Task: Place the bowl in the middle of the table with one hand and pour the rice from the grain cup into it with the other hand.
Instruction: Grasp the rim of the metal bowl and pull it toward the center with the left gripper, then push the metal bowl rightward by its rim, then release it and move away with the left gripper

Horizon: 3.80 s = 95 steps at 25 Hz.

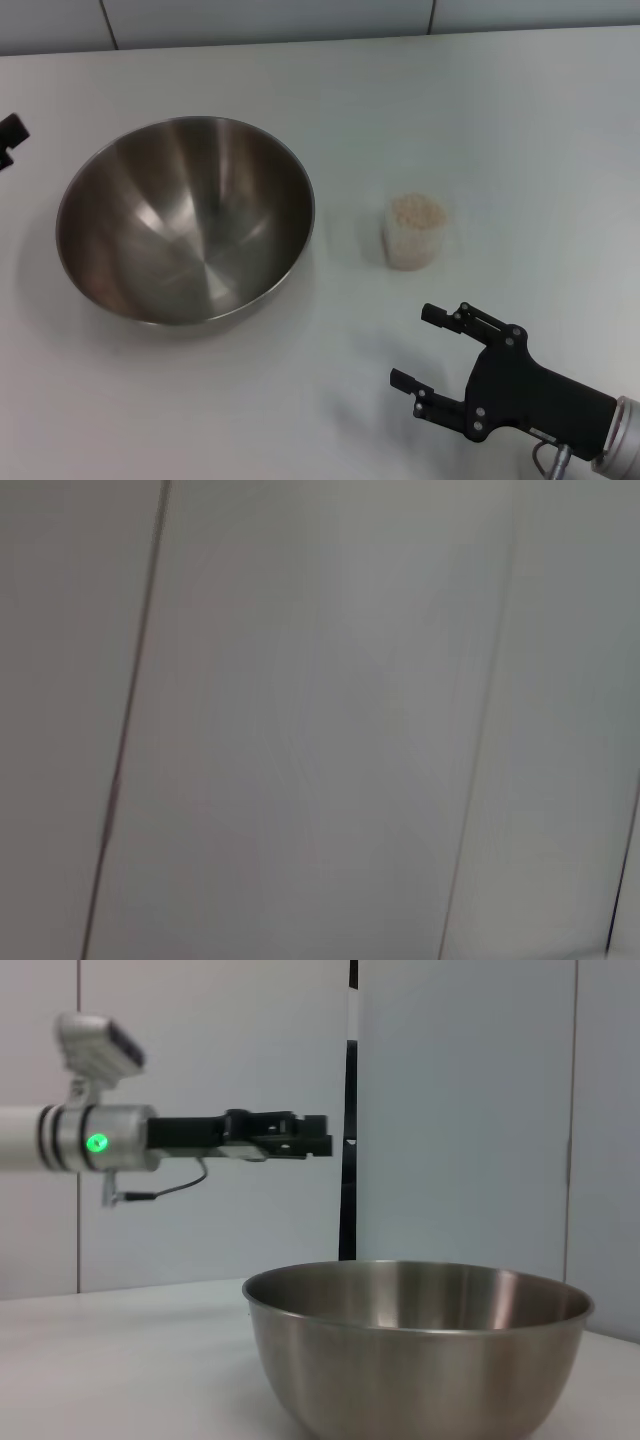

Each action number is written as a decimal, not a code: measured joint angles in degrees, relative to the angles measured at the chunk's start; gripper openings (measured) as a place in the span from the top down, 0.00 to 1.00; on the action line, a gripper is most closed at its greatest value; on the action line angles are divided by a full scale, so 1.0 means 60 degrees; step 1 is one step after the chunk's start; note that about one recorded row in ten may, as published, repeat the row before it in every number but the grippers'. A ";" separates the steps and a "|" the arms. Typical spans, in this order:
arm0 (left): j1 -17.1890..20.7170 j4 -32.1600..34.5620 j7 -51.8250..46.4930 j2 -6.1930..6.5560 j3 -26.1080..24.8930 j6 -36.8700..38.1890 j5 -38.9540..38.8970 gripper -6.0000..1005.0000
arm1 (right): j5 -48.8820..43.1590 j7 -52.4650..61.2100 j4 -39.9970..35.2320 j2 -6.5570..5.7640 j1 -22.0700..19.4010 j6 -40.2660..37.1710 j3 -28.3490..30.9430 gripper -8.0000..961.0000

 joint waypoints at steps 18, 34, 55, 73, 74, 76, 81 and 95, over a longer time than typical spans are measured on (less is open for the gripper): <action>0.0197 0.4633 -0.5344 -0.0020 0.7214 -0.3661 0.2468 0.14 | 0.0021 0.0000 0.0140 -0.0022 -0.0041 -0.0088 0.0011 0.21; -0.0134 0.4665 -0.6417 -0.0007 0.7935 -0.4085 0.3726 0.29 | -0.0004 0.0000 0.0139 -0.0020 -0.0005 -0.0120 -0.0015 0.21; -0.0693 0.4326 -0.6787 0.0028 0.8011 -0.3871 0.4522 0.70 | -0.0025 0.0000 0.0139 -0.0017 0.0011 -0.0126 -0.0048 0.21; -0.3153 0.1228 -0.7286 0.0727 0.5785 -0.2851 0.4783 0.95 | -0.0024 0.0056 0.0139 -0.0017 0.0087 -0.0150 -0.0079 0.21; -0.3153 0.1228 -0.7286 0.0727 0.5785 -0.2851 0.4783 0.95 | -0.0025 0.0061 0.0139 -0.0018 0.0091 -0.0150 -0.0078 0.22; -0.3267 0.1041 -0.7265 0.0784 0.5716 -0.2848 0.4782 0.95 | -0.0025 0.0064 0.0139 -0.0017 0.0095 -0.0150 -0.0077 0.22; -0.3456 0.0815 -0.7239 0.0804 0.5666 -0.2847 0.4697 0.95 | -0.0025 0.0076 0.0140 -0.0017 0.0174 -0.0150 -0.0077 0.22; -0.4063 -0.0459 -0.6916 0.1061 0.5140 -0.3018 0.4584 0.95 | -0.0051 0.0088 0.0227 -0.0017 0.0246 -0.0138 -0.0077 0.22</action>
